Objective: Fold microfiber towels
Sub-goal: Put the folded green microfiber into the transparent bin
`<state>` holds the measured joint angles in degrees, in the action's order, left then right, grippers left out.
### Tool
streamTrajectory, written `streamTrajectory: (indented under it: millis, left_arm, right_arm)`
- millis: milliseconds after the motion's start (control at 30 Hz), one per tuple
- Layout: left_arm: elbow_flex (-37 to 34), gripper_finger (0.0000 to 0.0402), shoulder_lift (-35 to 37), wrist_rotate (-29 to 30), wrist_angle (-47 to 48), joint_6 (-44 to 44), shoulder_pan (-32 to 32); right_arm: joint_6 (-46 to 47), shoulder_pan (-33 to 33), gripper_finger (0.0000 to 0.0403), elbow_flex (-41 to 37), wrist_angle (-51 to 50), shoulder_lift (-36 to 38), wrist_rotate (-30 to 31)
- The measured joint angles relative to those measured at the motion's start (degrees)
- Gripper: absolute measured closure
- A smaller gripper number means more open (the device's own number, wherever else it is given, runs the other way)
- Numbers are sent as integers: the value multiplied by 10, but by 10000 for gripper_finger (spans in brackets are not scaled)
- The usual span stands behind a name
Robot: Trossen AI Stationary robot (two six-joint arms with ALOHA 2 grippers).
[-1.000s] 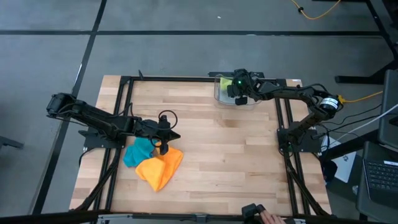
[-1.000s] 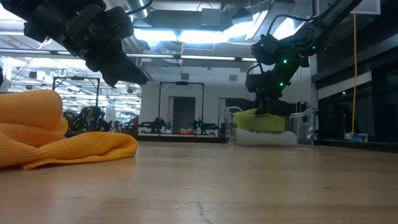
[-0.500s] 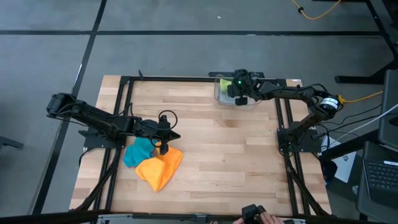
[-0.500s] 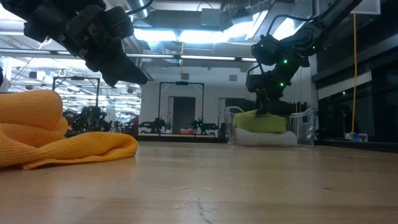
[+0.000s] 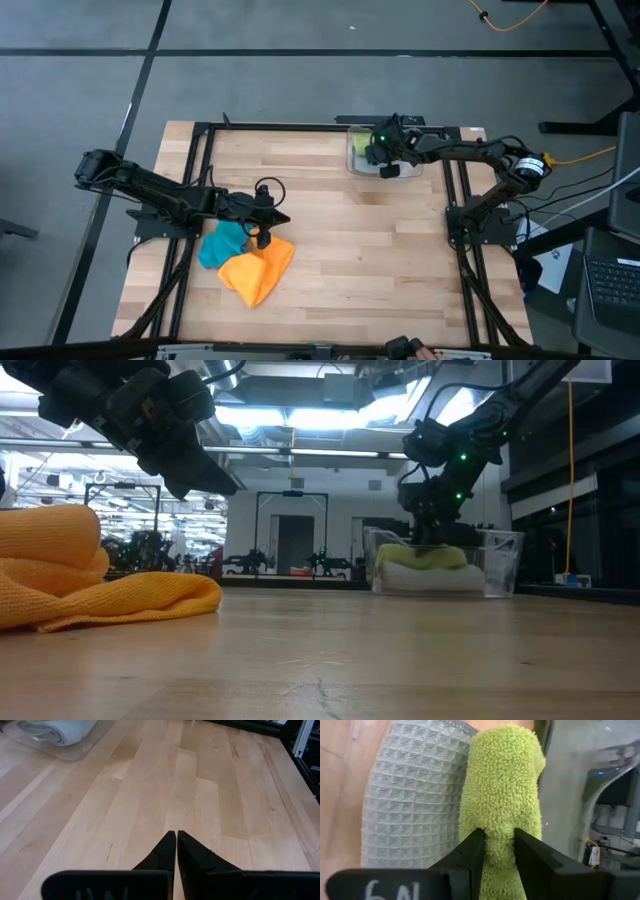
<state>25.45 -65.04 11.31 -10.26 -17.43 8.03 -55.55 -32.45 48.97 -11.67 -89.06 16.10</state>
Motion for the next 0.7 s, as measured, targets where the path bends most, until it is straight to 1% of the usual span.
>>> streamTrajectory:
  millis: [133,267,367,467,533,633,700]
  left_arm:
    - [0,392,0,0,0,0,0]
    - [0,392,0,-2,0,0,0]
    - [0,392,0,-5,0,0,0]
    - [0,392,0,-5,0,0,0]
    - [0,392,0,-5,0,0,0]
    - [0,392,0,-5,0,0,0]
    - [0,392,0,-5,0,0,0]
  right_arm:
    - [8,8,295,10,-1,0,22]
    - [22,9,295,37,-23,4,23]
    - [47,9,295,71,-88,14,8]
    - [98,9,295,119,-179,17,-24]
    - [131,9,295,147,-236,17,-30]
    - [134,8,295,167,-260,17,-35]
    - [134,2,295,174,-267,17,-50]
